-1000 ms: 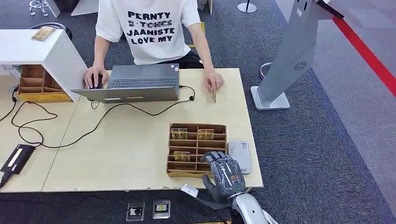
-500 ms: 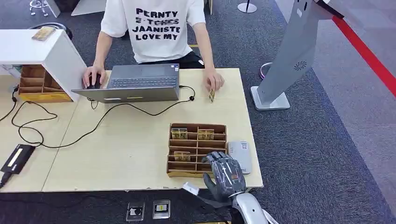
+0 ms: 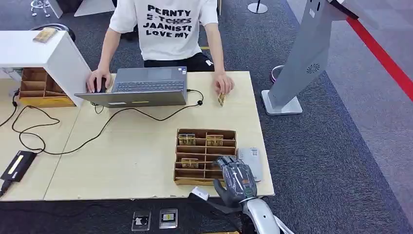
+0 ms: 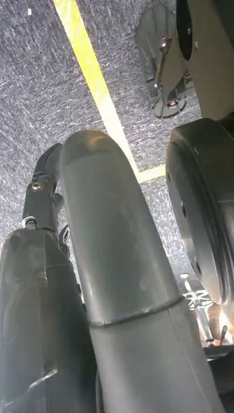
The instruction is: Pass the card to the sensor for recognition and then transmit it.
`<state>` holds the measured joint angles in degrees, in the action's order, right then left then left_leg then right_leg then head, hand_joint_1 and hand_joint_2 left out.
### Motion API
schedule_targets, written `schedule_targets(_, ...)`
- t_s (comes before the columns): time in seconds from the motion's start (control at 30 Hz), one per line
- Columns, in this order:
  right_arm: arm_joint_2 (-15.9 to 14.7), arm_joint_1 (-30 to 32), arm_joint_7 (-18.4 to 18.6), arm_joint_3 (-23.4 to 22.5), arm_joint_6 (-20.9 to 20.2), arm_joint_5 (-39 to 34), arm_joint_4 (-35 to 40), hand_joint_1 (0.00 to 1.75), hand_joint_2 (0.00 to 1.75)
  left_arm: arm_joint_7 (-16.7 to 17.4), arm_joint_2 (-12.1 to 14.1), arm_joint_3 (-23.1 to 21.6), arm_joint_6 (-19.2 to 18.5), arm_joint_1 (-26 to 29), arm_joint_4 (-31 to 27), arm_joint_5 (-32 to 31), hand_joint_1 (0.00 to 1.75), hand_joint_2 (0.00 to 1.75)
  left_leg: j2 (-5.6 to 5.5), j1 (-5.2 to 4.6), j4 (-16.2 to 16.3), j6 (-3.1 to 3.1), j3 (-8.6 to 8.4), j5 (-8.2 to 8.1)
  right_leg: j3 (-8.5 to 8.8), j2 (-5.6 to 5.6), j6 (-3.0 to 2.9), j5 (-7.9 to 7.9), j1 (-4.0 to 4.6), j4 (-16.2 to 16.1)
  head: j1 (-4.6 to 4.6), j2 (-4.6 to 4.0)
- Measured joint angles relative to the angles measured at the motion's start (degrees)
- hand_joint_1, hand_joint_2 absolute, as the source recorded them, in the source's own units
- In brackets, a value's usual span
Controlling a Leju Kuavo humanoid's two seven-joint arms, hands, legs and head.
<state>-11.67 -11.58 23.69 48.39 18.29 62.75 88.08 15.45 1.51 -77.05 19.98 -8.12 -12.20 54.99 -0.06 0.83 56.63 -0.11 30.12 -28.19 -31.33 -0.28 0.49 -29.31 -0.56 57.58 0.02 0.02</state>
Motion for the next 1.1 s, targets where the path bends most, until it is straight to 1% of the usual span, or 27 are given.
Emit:
schedule_targets(0.3,0.2,-0.5,-0.2,0.0,0.3,-1.0,-1.4,0.8,1.75,0.0,0.0,0.0,0.0,-0.1,0.0,0.0,0.0,0.0,0.0,0.0,0.0,0.0,0.0,0.0,0.0,0.0,0.0,0.0,0.0,0.0,0.0,0.0)
schedule_targets(0.4,0.2,-0.5,-0.2,0.0,0.5,-1.4,-1.9,0.77,1.75,0.0,0.0,0.0,0.0,-0.1,0.0,0.0,0.0,0.0,0.0,0.0,0.0,0.0,0.01,0.0,0.0,-0.01,0.0,0.0,0.0,0.0,0.0,0.0)
schedule_targets(0.5,0.4,-0.8,-0.4,0.0,0.6,-1.7,-2.5,0.79,1.75,0.0,0.0,0.0,0.0,-0.1,0.0,0.0,0.0,0.0,0.0,0.0,0.0,0.0,0.01,0.0,0.0,0.0,0.0,0.0,0.0,0.0,0.0,0.0)
schedule_targets(0.57,0.5,-0.9,-0.6,0.0,0.7,-1.8,-2.8,0.77,1.75,0.0,0.0,0.0,0.1,-0.2,0.0,0.1,0.0,0.0,0.0,0.0,0.0,0.0,0.01,0.0,0.0,-0.01,0.0,0.0,0.0,0.0,0.0,0.0)
schedule_targets(0.6,0.7,-0.9,-0.6,0.0,0.7,-1.9,-3.0,0.82,1.75,0.0,0.0,0.0,0.1,-0.1,0.0,0.1,0.0,0.0,0.0,0.0,0.0,0.0,0.01,0.0,0.0,-0.01,0.0,0.0,0.0,0.0,0.0,0.0)
schedule_targets(0.63,0.7,-1.0,-0.7,0.0,0.7,-2.0,-3.3,0.77,1.75,0.0,0.0,0.0,0.1,-0.1,0.0,0.1,0.0,0.0,0.0,0.0,0.0,0.0,0.01,0.0,0.0,0.0,0.0,0.0,0.0,0.0,0.0,0.0)
schedule_targets(0.67,0.8,-1.1,-0.7,0.0,0.7,-2.1,-3.5,0.77,1.75,0.0,0.0,0.0,0.1,-0.1,0.0,0.1,0.0,0.0,0.0,0.0,0.0,0.0,0.01,0.0,0.0,0.0,0.0,0.0,0.0,0.0,-0.02,0.0)
schedule_targets(0.77,0.8,-1.3,-0.7,0.0,0.7,-2.2,-3.8,0.82,1.75,0.0,0.0,0.0,0.1,-0.1,0.0,0.2,0.0,0.0,0.0,0.0,0.0,0.0,0.01,0.0,0.0,-0.01,0.0,0.0,0.0,0.0,0.0,0.0)
schedule_targets(0.8,0.9,-1.3,-0.7,0.0,0.7,-2.3,-3.9,0.89,1.75,0.0,0.0,0.0,0.1,-0.1,0.0,0.3,0.0,0.0,0.0,0.0,0.0,0.0,0.01,0.0,0.0,-0.01,0.0,0.0,0.0,0.0,0.0,0.0)
schedule_targets(0.83,1.0,-1.4,-0.7,0.0,0.7,-2.4,-4.1,1.06,1.75,0.0,0.0,0.0,0.1,-0.1,0.0,0.3,0.0,0.0,0.0,0.0,0.0,0.0,0.01,0.0,0.0,0.0,0.0,0.0,0.0,0.0,0.0,0.0)
schedule_targets(0.87,1.1,-1.4,-0.8,0.0,0.7,-2.4,-4.2,1.06,1.75,0.0,0.0,0.0,0.2,-0.1,0.0,0.3,0.0,0.0,0.0,0.0,0.0,0.0,0.01,0.0,0.0,0.0,0.0,0.0,0.0,0.0,0.0,0.0)
schedule_targets(0.9,1.2,-1.4,-0.8,0.0,0.7,-2.5,-4.3,1.48,1.75,0.0,0.0,0.0,0.2,-0.1,0.0,0.4,0.0,0.0,0.0,0.0,0.0,0.0,0.01,0.0,0.0,0.0,0.0,0.0,0.0,0.0,0.0,0.0)
schedule_targets(0.93,1.3,-1.5,-0.8,0.0,0.7,-2.6,-4.5,1.62,1.75,0.0,0.0,0.0,0.2,-0.1,0.0,0.5,0.0,0.0,0.0,0.0,0.0,0.0,0.01,0.0,0.0,-0.01,0.0,0.0,0.0,0.0,0.0,0.0)
schedule_targets(1.0,1.3,-1.6,-0.8,0.0,0.8,-2.6,-4.7,1.62,1.75,0.0,0.0,0.0,0.2,-0.1,0.0,0.5,0.0,0.0,0.0,0.0,0.0,0.0,0.01,0.0,0.0,-0.01,0.0,0.0,0.0,0.0,0.0,0.0)
schedule_targets(1.07,1.4,-1.8,-0.8,0.0,0.9,-2.6,-4.9,1.73,1.75,0.0,0.0,0.0,0.2,-0.1,0.0,0.5,0.0,0.0,0.0,0.0,0.0,0.0,0.01,0.0,0.0,0.0,0.0,0.0,0.0,0.0,0.0,0.0)
schedule_targets(1.1,1.5,-2.0,-0.8,0.0,1.0,-2.6,-5.1,1.75,1.75,0.0,0.0,0.0,0.2,-0.1,0.0,0.5,0.0,0.0,0.0,0.0,0.0,0.0,0.0,0.0,0.0,0.0,0.0,0.0,0.0,0.0,0.0,0.0)
